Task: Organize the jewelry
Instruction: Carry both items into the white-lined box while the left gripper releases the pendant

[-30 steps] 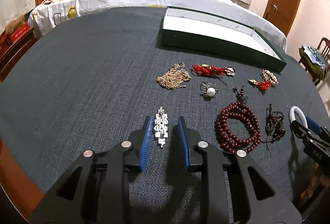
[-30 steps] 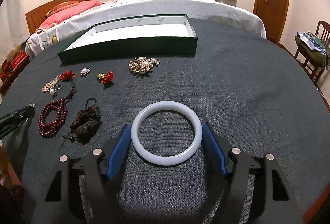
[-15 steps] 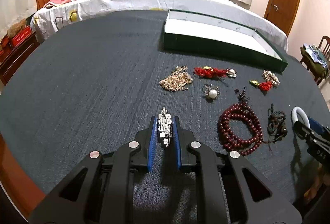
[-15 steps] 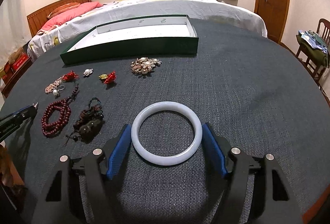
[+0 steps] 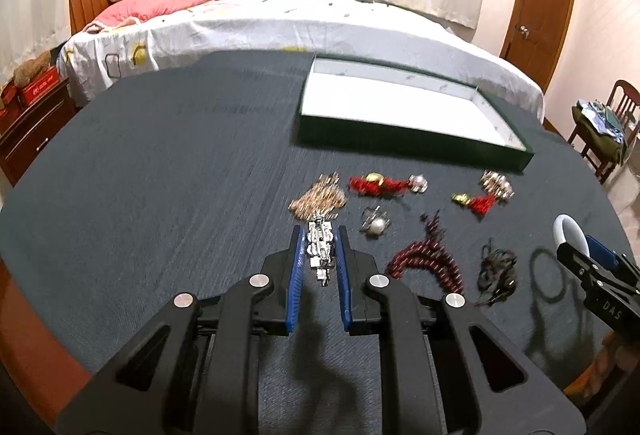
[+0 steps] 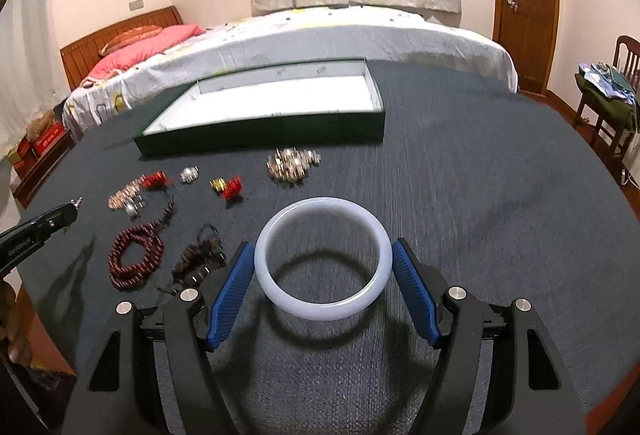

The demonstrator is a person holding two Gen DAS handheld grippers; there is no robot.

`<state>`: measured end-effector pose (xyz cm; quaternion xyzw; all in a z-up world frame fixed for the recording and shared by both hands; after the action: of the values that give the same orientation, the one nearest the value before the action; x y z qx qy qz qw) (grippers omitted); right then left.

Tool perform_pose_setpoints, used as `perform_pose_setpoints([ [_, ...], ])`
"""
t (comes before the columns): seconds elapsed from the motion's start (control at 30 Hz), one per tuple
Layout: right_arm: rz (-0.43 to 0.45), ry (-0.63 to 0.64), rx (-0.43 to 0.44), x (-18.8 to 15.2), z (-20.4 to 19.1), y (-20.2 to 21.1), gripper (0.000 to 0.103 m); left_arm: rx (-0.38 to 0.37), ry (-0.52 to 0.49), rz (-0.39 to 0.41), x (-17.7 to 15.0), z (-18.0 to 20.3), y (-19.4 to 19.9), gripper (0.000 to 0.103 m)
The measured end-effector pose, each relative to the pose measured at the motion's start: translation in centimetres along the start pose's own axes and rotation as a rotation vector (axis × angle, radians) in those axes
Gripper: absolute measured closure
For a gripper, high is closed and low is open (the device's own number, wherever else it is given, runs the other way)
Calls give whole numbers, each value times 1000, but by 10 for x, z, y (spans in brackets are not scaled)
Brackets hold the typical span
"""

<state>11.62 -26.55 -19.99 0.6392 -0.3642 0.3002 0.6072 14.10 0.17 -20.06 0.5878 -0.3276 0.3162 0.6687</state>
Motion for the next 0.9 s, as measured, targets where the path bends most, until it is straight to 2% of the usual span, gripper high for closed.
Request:
perform_pose_setpoints([
  [0.2, 59, 4, 16, 34, -1, 3, 35, -42, -9, 22, 26, 22, -4, 88],
  [0.43, 110, 15, 29, 78, -1, -22, 35, -88, -29, 56, 67, 47, -25, 88],
  [0.73, 121, 34, 28, 123, -3, -82, 35, -128, -34, 44, 117, 80, -96, 88],
  [0.9, 77, 48, 39, 127, -6, -122, 35, -126, -54, 15, 126, 98, -146, 87],
])
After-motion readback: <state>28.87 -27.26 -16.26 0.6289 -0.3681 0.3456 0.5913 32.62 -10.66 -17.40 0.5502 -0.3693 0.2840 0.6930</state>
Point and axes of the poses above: each gripper's, at about its wrist camera, not at the fingertips, and y roughly against the way its jaws point, z to its right, x to its top, the point moved 7 cm from there along -y, roughly the way its jaws point, and after that the axes turned 8 degrees about z, right-handed, at the moved point
